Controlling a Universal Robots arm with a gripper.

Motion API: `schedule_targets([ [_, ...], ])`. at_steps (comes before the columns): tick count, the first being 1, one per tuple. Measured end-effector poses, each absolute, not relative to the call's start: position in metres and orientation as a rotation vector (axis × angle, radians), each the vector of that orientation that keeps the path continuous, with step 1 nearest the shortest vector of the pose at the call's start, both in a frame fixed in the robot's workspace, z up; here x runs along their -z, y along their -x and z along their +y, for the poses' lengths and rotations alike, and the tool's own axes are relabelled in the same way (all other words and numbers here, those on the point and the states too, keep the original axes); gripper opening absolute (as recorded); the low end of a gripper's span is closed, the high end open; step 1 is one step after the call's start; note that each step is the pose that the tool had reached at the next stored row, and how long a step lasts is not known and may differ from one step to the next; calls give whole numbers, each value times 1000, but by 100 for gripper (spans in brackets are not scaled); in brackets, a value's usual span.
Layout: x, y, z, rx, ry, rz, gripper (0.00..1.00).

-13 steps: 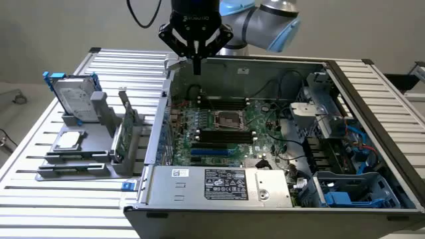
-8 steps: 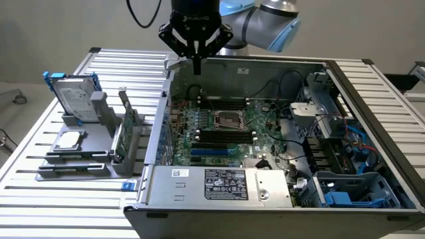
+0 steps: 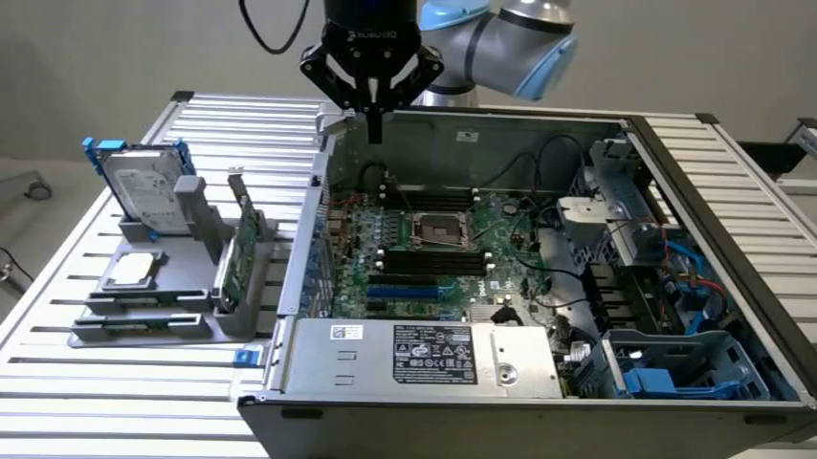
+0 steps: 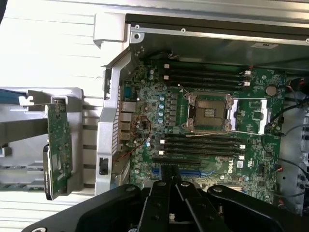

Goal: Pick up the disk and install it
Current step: 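Reach for the disk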

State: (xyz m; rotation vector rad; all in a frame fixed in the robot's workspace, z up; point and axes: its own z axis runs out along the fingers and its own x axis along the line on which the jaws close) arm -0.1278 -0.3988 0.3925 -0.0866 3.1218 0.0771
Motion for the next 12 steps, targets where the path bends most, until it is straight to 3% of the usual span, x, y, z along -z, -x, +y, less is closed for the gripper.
schedule_targets([
  [12,-392,182,-399,-78,86,3137,11],
])
